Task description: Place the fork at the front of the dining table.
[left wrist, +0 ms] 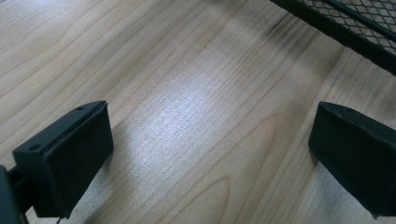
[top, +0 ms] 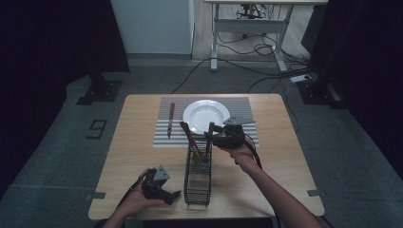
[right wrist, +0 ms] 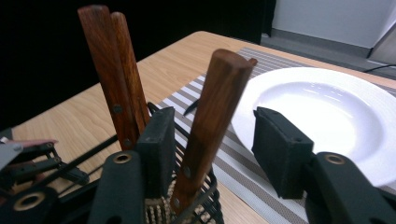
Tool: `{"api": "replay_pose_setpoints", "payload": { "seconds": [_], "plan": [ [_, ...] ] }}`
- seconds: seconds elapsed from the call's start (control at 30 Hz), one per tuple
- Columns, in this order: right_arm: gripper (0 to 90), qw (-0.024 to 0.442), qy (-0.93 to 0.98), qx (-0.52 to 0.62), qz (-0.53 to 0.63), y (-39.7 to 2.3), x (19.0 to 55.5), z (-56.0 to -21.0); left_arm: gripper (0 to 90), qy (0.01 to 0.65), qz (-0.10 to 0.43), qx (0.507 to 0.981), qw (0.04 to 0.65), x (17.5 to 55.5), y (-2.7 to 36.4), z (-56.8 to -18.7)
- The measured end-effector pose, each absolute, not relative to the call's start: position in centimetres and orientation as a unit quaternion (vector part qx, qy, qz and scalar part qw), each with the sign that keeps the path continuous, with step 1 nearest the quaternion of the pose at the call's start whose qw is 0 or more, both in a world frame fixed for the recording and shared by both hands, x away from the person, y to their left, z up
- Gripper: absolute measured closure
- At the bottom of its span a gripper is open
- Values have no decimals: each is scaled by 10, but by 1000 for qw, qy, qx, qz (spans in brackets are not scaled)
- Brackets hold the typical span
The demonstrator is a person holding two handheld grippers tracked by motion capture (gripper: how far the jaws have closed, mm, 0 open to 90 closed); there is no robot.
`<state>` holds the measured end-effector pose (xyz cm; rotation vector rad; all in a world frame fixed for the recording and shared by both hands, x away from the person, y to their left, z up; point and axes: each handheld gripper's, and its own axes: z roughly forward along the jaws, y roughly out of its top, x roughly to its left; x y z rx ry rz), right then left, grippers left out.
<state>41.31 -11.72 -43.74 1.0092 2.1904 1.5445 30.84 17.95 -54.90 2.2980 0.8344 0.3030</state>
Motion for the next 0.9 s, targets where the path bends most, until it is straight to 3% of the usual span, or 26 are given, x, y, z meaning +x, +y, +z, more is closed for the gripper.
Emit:
{"api": "replay_pose_setpoints", "payload": {
  "seconds": [0.13, 0.37, 0.63, 0.9],
  "plan": [
    [556, 131, 757, 349, 536, -115, 415, -440, 0, 319, 116, 880, 333, 308, 179, -549],
    [722, 104, 750, 357, 547, -118, 417, -440, 0, 319, 116, 880, 333, 308, 179, -549],
    [778, 64, 735, 366, 567, -123, 418, -440, 0, 319, 116, 880, 333, 308, 179, -549],
    [793, 70, 722, 360, 586, -126, 415, -435, 0, 319, 116, 880, 333, 308, 179, -549]
  ]
}}
